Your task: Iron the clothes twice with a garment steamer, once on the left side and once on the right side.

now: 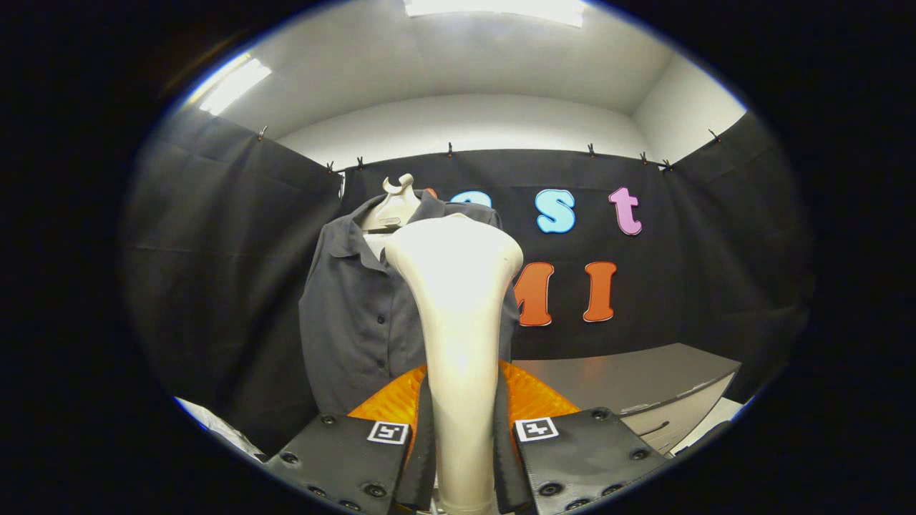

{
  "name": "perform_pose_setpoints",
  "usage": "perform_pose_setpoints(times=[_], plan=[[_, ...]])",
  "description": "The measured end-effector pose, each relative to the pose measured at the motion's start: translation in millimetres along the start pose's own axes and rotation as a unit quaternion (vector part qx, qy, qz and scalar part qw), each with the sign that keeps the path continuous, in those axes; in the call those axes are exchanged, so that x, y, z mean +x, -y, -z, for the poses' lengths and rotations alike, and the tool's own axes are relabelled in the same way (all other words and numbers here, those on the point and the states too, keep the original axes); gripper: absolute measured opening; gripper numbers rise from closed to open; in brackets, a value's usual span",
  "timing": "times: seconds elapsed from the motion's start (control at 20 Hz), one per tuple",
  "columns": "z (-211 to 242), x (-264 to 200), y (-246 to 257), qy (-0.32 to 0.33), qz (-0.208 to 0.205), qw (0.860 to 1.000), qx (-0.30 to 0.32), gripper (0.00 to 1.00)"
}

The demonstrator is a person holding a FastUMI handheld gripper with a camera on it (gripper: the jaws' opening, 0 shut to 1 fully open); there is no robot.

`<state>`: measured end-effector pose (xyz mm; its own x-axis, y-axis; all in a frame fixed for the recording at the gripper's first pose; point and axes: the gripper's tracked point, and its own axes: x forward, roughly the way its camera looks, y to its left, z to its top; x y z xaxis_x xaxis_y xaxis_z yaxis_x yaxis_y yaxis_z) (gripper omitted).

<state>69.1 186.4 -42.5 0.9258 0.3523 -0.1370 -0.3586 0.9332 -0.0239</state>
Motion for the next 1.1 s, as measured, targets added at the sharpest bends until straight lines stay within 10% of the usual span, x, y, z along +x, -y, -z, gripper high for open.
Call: perform_pose_setpoints(times=[1.1], plan=[[14,-15,5,-0.016,0.012,1.000,0.009,0.40]])
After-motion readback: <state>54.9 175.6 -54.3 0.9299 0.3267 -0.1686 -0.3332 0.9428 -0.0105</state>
